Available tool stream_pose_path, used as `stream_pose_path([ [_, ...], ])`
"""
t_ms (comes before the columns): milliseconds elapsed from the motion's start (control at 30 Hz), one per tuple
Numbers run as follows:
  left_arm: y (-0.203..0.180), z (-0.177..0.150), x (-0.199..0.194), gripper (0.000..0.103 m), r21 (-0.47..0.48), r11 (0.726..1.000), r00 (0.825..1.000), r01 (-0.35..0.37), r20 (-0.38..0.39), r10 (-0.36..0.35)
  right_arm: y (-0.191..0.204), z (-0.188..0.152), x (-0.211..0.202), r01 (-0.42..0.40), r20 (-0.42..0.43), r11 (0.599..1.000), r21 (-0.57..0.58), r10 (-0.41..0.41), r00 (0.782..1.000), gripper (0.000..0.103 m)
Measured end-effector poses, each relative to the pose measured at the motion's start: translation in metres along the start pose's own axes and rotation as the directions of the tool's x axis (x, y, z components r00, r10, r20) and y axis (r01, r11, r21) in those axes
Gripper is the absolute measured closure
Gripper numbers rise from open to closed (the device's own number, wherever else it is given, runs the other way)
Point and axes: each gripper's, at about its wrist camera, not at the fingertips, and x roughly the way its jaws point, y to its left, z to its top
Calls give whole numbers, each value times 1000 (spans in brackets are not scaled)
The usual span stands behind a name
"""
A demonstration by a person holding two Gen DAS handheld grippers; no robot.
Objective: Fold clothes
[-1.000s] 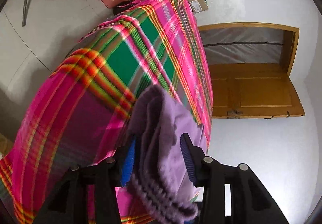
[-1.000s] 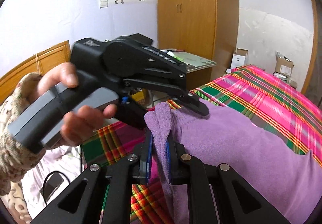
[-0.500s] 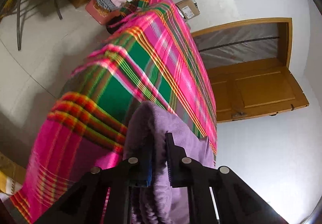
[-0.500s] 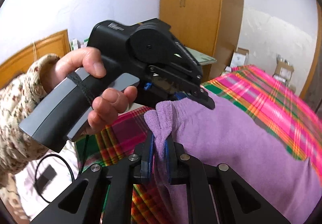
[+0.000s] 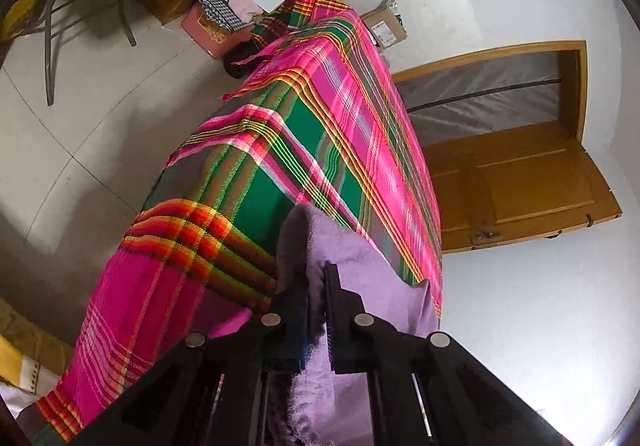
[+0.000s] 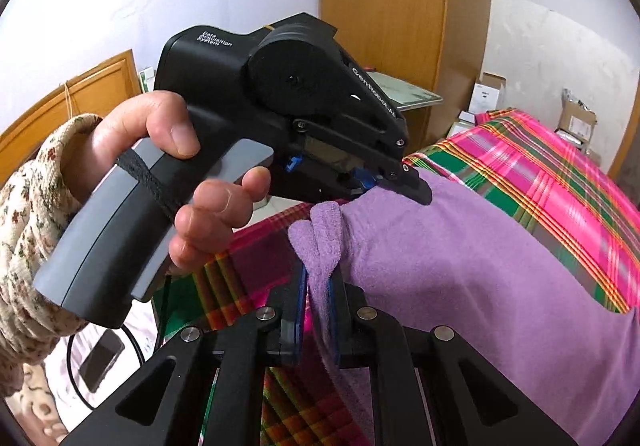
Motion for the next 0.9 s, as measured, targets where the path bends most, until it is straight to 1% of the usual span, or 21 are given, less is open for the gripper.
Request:
stream_pose_path([
  [100,-6,0,-1,96,0,1000,1000,5,2,-5,-4,-2,-4,2,15,1000,9,-2,1000,93],
  [167,-14,-1,-1,96,16,1000,1000,-1,7,1,-3,-4,-9,7,32,1000,13,-7,999,93],
  [333,-36,-5,-3,96,63,998,1000,-11,21,10,4,-12,-33,19,78,999,30,-21,997,93],
  [500,-63,-12,-2,96,110,994,999,-10,32,7,-1,-19,-59,24,139,998,62,-32,990,93],
  [567,-77,-16,-1,96,145,989,999,-23,39,17,-4,-22,-72,22,165,997,78,-35,986,93],
  [800,-119,-31,9,96,222,975,999,-26,32,19,-11,-34,-109,51,211,993,106,-73,975,93],
  [900,-136,-37,14,96,253,967,1000,-16,26,10,-14,-40,-125,65,230,991,119,-92,969,93],
])
